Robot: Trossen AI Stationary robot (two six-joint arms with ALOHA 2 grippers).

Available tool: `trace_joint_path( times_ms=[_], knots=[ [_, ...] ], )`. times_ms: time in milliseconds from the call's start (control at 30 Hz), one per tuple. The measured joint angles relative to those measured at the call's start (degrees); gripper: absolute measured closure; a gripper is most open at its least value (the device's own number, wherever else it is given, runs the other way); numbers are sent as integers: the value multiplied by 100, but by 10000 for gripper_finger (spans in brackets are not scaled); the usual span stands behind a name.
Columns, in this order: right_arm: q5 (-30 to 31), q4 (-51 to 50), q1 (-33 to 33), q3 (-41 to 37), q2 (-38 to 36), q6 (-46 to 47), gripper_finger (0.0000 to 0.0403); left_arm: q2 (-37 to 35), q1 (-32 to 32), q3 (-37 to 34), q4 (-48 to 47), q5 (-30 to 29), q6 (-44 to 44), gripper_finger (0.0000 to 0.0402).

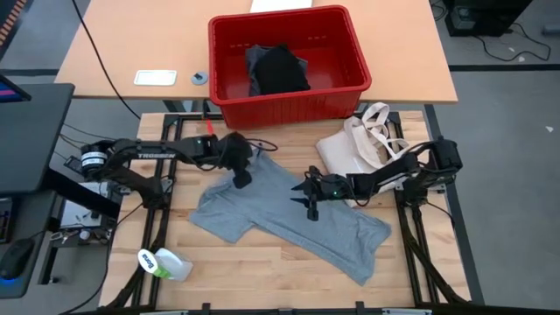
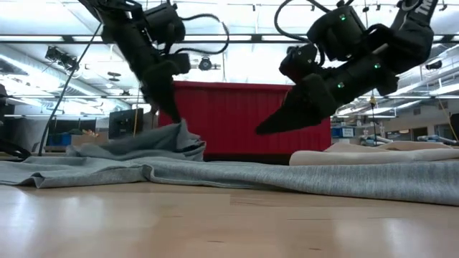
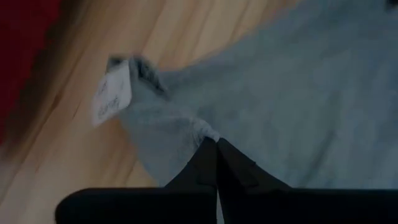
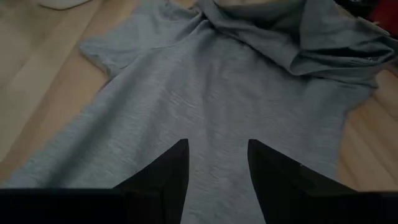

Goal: Fold Laundry from Bin
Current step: Fold the gray shirt

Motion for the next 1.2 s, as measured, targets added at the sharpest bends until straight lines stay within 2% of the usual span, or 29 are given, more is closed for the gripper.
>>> trace_joint_path(
  times_ms=[267, 467, 533, 700, 900, 1000, 1100, 1200],
  knots=[
    [6, -31, -233, 131, 107, -211, 230, 268, -164, 8, 36, 2, -54, 399],
    [-284, -50, -165, 126, 90, -87, 229, 638, -161, -42, -25, -1238, -166, 383],
    [-282, -70, -106, 126, 90, -85, 229, 755, -166, -42, 71, -1347, -82, 373],
    [-247, -86, 28, 123, 90, -84, 229, 894, -306, -44, 97, -1402, 156, 323],
    [-247, -177, 77, 123, 88, 75, 229, 756, -436, 77, -9, -2327, 166, 225],
    [-246, -266, 82, 123, 88, 112, 230, 714, -539, 162, -43, -2345, 169, 185],
    [-245, -382, 82, 121, 88, 112, 230, 717, -826, 290, -146, -2298, 411, 164],
    [-245, -431, 82, 121, 88, 112, 230, 723, -1156, 314, -280, -2340, 404, 160]
  ],
)
